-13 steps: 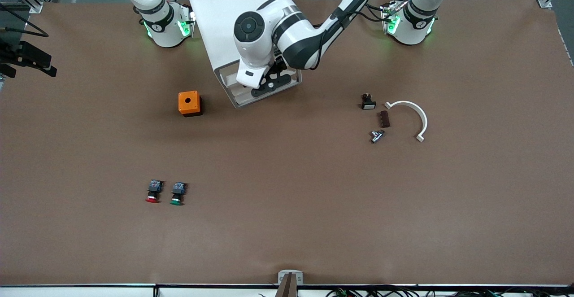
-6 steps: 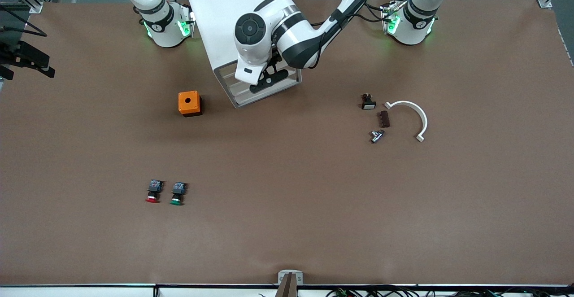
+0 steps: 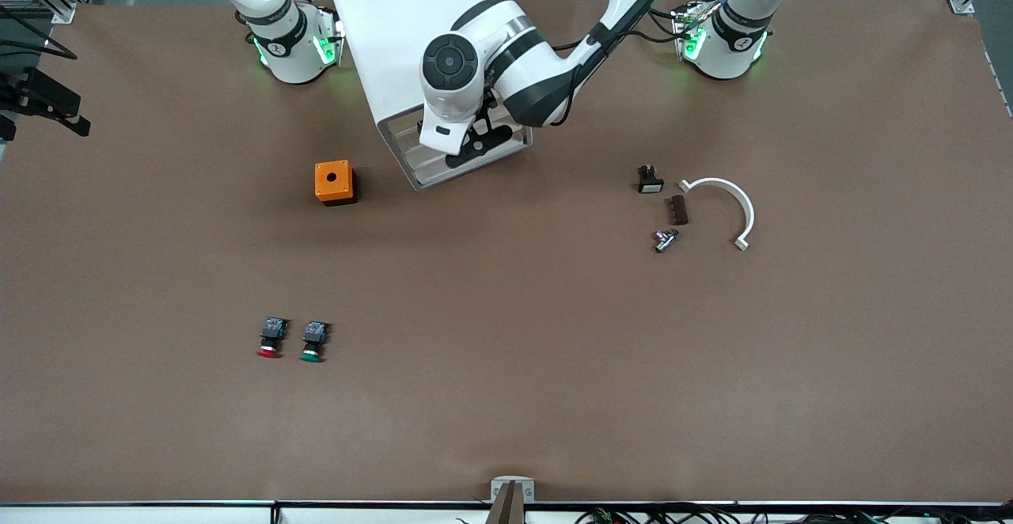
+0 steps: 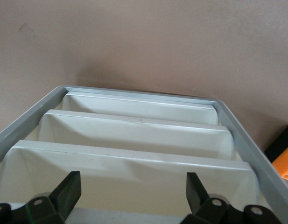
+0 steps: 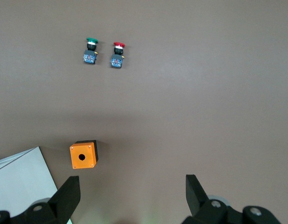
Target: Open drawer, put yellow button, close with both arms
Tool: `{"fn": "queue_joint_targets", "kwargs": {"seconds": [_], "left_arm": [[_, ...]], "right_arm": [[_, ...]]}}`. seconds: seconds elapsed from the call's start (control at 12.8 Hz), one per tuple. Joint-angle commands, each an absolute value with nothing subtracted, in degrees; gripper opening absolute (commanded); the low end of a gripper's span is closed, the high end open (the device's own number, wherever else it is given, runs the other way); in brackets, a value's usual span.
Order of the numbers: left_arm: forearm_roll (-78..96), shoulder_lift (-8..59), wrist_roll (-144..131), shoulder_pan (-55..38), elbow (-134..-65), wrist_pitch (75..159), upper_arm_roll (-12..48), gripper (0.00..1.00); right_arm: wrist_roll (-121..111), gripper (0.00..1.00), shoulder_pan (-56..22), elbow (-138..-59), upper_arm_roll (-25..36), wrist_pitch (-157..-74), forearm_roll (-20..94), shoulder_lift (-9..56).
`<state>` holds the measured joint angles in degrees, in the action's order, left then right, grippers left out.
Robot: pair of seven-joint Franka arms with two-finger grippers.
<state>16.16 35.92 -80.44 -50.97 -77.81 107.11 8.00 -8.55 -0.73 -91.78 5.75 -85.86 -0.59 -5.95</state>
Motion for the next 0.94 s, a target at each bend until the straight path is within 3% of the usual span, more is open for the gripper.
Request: {"fn": "queue_joint_targets", "kwargs": {"seconds": [0.0,0.39,0.86], "left_arm": [[17.1,35.1,-80.9,-49.1,-78.0,107.8,8.4,0.99],[14.8,33.1,-79.5,-41.9,-75.9,107.8,8.1,0.99],[5.4,21.7,-74.2,-35.9,-76.2,105.4,8.2,0.99]], "right_arm": [[-9.6,1.00,0.5,-93.7,4.8,-87.4,0.7,-7.8],[-9.6,1.00,0.4,-93.9,5.0,-87.5,2.4,-8.3],[-9.5,1.00,0.5,-95.1,5.1,-87.1,2.4,-9.0]]}}
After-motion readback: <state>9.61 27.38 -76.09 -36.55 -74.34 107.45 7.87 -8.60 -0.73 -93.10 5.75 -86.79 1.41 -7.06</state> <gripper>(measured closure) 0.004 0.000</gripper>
